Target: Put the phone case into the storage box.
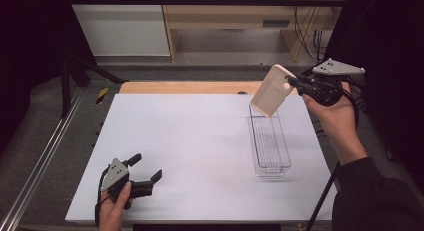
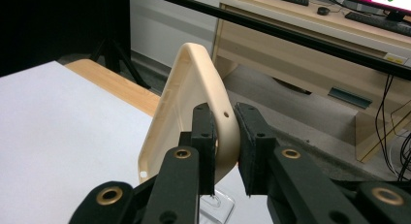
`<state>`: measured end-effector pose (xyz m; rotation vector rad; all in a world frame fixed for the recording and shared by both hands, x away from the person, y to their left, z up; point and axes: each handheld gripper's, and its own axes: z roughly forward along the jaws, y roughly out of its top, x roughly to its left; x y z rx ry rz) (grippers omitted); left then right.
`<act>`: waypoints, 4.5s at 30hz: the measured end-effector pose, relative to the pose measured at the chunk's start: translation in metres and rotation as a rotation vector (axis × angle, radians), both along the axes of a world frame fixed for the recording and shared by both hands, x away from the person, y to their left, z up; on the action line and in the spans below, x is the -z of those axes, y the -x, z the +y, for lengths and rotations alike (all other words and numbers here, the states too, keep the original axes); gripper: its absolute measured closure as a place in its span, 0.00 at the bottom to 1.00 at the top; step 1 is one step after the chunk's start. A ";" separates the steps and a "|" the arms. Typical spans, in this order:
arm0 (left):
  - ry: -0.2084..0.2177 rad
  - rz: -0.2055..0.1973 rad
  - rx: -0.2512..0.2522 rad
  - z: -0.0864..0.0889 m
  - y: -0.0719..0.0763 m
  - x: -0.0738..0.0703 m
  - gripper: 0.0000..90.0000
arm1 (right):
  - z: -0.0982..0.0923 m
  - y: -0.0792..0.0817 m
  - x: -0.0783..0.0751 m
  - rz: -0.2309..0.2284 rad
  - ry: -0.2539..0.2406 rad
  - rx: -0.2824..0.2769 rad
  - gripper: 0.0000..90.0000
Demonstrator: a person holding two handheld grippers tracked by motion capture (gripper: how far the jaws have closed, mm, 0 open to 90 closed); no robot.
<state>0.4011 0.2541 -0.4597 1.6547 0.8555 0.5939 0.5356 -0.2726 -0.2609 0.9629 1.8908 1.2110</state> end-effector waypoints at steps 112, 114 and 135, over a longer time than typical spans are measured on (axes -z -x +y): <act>0.003 -0.057 -0.049 0.012 0.001 -0.002 0.03 | 0.024 -0.058 0.069 0.093 0.196 0.041 0.87; 0.005 -0.056 -0.049 0.011 0.000 -0.002 0.03 | 0.025 -0.058 0.069 0.093 0.196 0.042 0.87; -0.004 -0.072 -0.043 0.010 0.001 -0.001 0.03 | 0.029 -0.064 0.075 0.091 0.213 0.041 0.87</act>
